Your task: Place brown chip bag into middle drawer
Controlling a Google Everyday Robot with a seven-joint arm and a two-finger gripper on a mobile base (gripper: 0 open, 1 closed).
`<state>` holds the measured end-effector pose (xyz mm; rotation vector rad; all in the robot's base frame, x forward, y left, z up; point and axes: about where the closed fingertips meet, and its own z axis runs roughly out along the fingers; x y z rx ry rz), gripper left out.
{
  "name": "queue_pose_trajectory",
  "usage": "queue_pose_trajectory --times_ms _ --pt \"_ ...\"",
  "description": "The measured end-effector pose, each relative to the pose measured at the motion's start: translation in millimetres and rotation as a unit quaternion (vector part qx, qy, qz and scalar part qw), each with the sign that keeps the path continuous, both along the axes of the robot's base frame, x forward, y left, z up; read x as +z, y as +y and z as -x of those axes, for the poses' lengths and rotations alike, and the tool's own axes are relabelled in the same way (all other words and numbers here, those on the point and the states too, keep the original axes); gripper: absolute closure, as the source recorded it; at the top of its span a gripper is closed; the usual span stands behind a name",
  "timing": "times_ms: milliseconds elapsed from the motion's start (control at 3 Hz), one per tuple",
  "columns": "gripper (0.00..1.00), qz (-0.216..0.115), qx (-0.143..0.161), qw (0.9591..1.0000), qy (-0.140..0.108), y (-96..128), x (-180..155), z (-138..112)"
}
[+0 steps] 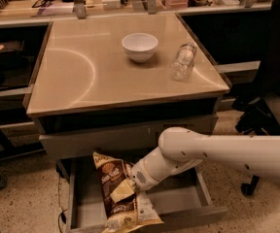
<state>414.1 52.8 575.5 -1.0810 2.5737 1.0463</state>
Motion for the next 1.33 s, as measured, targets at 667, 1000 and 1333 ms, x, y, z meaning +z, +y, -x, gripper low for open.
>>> queue_pose_trajectory --times_ms 667,1000,1333 --pt "1.0 -0.014 -0.009 0.9998 0.004 4 -20 -2" --pt "1.0 -0.023 -0.041 0.9989 -0.002 -3 -40 -16" --pt "1.0 -0.02 -0.062 0.9979 -0.005 -14 -50 -30"
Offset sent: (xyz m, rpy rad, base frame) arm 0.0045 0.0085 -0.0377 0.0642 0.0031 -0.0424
